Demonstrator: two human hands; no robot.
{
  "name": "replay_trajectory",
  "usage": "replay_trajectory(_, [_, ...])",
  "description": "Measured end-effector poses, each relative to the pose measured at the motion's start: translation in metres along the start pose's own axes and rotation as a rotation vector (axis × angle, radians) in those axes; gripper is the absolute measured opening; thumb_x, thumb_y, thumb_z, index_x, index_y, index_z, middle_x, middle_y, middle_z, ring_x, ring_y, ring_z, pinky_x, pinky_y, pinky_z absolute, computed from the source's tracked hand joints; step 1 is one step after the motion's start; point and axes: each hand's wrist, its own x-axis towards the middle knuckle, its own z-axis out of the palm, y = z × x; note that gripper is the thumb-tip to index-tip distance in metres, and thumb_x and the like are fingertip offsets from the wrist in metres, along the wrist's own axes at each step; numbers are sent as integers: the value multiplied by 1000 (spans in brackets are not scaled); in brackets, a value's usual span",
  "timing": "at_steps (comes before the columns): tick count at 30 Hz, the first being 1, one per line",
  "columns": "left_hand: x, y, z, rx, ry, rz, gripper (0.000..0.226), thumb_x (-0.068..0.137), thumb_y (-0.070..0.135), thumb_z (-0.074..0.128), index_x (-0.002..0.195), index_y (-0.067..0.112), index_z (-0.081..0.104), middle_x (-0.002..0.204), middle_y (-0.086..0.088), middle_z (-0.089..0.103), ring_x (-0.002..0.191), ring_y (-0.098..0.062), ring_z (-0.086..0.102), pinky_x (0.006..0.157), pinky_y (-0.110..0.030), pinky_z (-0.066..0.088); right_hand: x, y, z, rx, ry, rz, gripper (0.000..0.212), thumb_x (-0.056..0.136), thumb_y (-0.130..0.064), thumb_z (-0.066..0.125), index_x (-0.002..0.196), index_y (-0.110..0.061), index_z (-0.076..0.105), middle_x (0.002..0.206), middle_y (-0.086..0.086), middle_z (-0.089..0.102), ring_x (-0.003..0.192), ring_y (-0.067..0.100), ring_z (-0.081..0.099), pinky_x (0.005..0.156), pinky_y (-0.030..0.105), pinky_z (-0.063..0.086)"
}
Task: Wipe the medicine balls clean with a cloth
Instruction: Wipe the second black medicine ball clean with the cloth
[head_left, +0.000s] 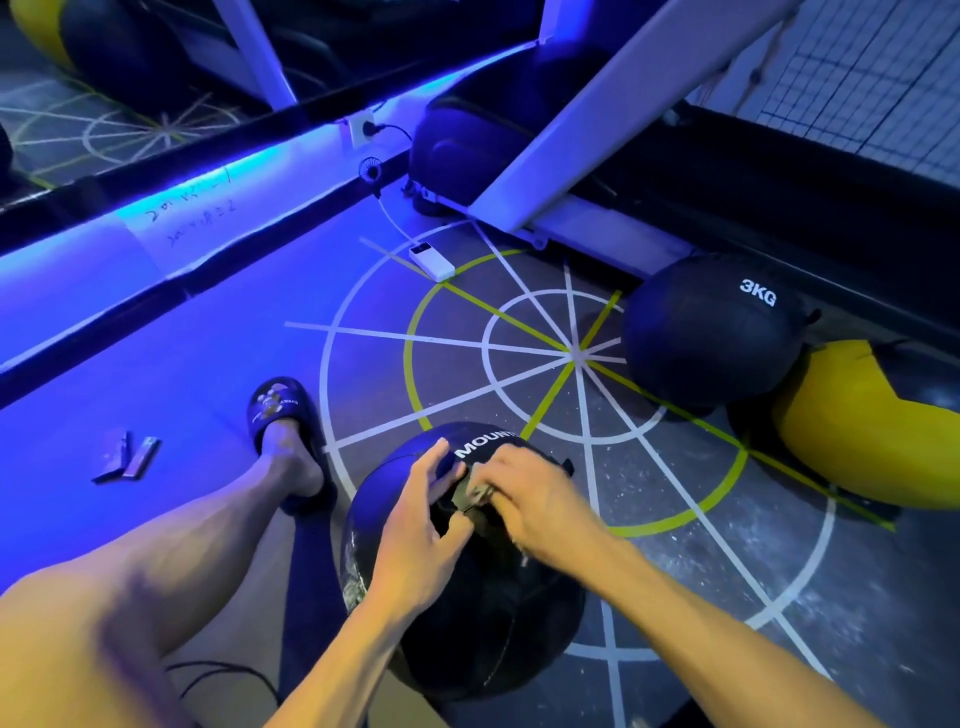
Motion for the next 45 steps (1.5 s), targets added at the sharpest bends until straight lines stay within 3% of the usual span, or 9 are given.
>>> replay_trajectory(5, [1,2,1,-59,-72,1,87,82,-24,39,155,24,35,158,17,39,137,5,47,116,-29,36,20,19,-2,76,278,317,20,102,-15,56,101,-23,75,104,-1,64,100,18,61,89,36,51])
replay_trajectory(8, [1,-1,-6,-116,-81,-40,88,86,-26,40,156,26,32,159,18,37,140,9,40,118,-21,35,7,-23,28,85,186,151,21,102,-17,51,103,-21,72,106,0,61,99,19,55,84,47,51])
replay_trajectory(13, [-9,-5,-15,-203,-185,-50,90,86,-21,41,158,30,23,164,18,30,149,0,33,118,-26,35,-23,-23,31,106,136,-84,21,100,-14,53,111,-20,71,107,-2,61,102,15,55,89,27,47])
replay_trajectory(20, [3,-8,-11,-230,-251,-50,92,76,-12,43,160,19,23,164,11,32,149,-2,33,125,-45,28,-19,-16,23,-8,140,61,21,97,-17,51,106,-17,69,99,0,60,91,19,53,80,40,50])
replay_trajectory(26, [6,-8,-14,-301,-219,-78,84,88,-30,35,155,19,30,161,9,37,145,0,39,110,-32,41,-70,-19,31,55,-17,101,32,98,-34,36,103,-25,66,96,-5,56,92,16,55,85,40,50])
replay_trajectory(33, [6,-5,-9,-240,-207,-66,86,85,-30,37,157,17,31,159,11,39,141,6,40,118,-24,35,-18,-24,6,81,263,305,21,104,-25,51,105,-20,71,99,-3,62,92,15,60,78,29,43])
replay_trajectory(37, [6,-8,-12,-273,-183,-72,83,85,-29,35,155,16,33,159,6,41,143,0,43,122,-34,34,-31,-40,37,-17,118,246,19,104,-23,45,106,-17,62,102,2,57,95,26,59,78,36,42])
replay_trajectory(40, [6,-9,-15,-368,-109,-84,61,97,-15,40,151,15,41,154,-2,50,141,-9,49,121,-39,33,-70,-21,36,108,74,218,23,98,-33,46,104,-30,68,99,-11,62,91,9,62,84,35,50])
replay_trajectory(45, [7,0,-1,-79,-171,38,62,97,-9,52,150,22,44,152,8,52,141,4,42,118,-17,29,-94,1,-3,395,393,479,24,101,-17,61,100,-38,72,86,-12,72,68,1,65,54,13,48])
